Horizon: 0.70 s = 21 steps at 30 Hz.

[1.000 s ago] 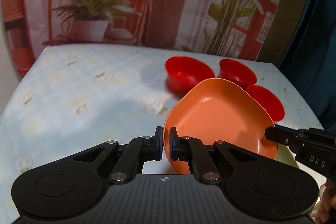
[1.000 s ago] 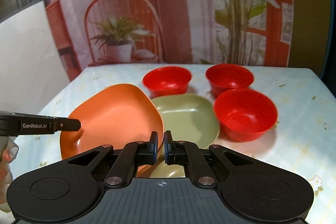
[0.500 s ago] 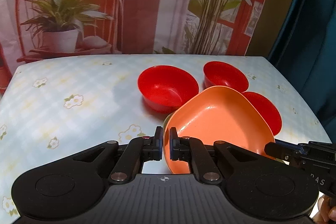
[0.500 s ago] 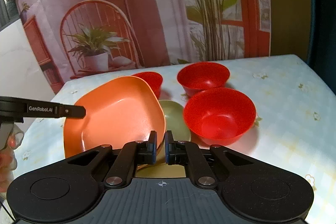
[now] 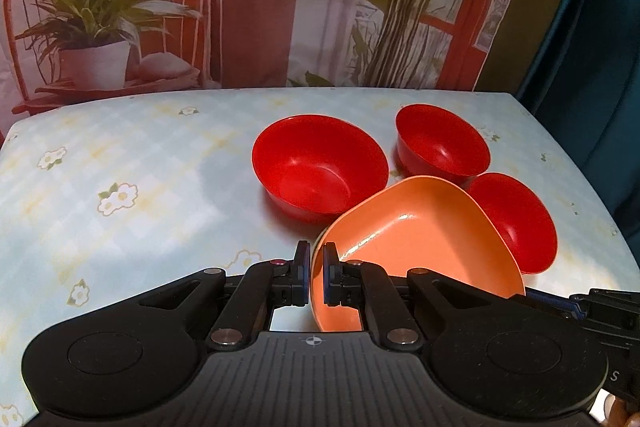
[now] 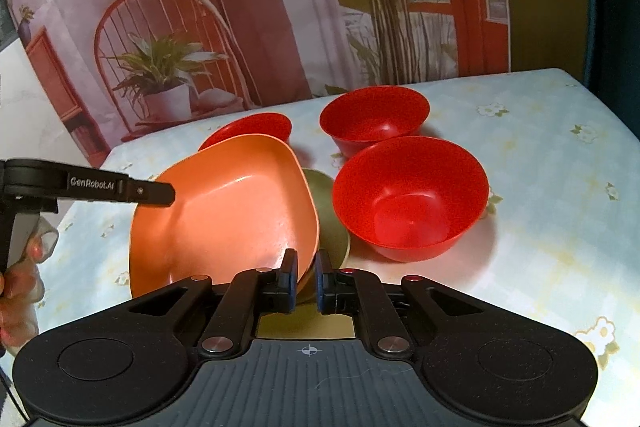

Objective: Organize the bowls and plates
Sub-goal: 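Lift the orange plate with the left tool and carry it toward the green plate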

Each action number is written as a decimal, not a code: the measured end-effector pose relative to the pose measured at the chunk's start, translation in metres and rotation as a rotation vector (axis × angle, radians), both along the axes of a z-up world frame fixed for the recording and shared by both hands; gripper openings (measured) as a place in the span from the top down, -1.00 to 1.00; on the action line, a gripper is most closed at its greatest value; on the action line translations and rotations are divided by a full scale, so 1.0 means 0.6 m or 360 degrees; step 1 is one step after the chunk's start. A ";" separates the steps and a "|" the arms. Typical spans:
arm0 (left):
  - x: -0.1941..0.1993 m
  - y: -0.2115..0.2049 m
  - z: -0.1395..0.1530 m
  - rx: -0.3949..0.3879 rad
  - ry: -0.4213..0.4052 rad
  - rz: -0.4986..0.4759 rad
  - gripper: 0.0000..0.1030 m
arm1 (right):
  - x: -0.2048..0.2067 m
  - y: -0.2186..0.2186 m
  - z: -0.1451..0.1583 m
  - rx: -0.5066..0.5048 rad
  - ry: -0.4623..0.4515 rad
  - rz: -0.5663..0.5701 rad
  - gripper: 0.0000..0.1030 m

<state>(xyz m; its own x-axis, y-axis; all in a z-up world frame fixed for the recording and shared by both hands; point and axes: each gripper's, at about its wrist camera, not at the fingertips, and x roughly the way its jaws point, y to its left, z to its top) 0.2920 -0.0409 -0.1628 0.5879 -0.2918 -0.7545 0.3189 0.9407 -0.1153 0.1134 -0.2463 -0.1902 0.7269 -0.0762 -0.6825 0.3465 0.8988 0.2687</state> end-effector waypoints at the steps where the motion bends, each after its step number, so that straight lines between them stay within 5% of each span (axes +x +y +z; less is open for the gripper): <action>1: 0.003 -0.003 -0.002 0.0008 0.0004 -0.0003 0.86 | 0.002 -0.001 -0.002 0.0003 0.0005 -0.0002 0.83; 21: 0.045 -0.036 -0.040 0.0117 0.0056 -0.0054 0.81 | 0.024 -0.017 -0.020 0.0006 0.0079 -0.0008 0.78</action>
